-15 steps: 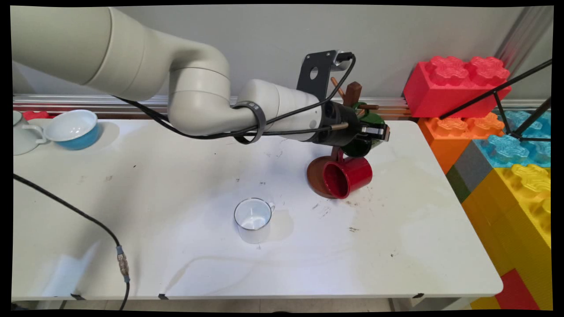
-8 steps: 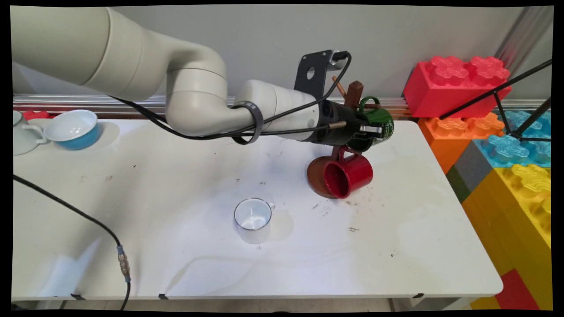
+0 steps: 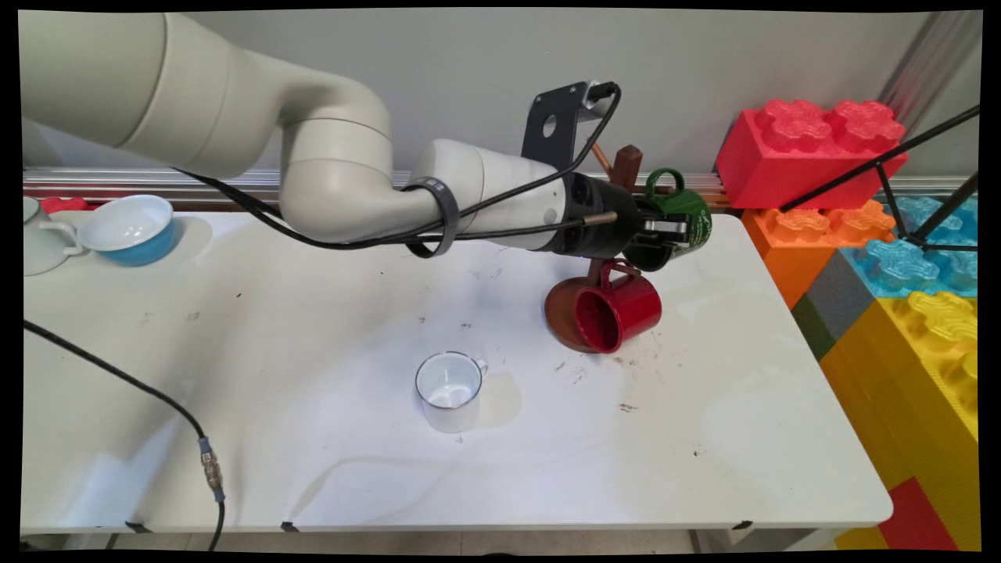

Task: Place the picked object on the table

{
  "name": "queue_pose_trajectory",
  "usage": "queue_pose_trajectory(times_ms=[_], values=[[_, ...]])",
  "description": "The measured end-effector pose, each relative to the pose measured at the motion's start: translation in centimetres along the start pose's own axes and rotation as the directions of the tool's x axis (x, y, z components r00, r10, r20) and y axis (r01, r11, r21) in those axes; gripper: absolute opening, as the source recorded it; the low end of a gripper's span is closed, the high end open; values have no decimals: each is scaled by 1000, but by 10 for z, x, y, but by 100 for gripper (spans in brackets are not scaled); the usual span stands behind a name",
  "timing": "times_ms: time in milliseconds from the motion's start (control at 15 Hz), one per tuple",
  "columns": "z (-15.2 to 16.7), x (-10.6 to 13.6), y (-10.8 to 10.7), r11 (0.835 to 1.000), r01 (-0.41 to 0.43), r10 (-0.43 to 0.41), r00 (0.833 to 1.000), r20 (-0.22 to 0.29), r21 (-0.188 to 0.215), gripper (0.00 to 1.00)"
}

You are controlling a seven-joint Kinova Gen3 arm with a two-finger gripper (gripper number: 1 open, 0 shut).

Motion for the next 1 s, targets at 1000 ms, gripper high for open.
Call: queue_pose_trajectory(times_ms=[1000], values=[[-27,-6,36,994,19,-12,998,66,-110,0]])
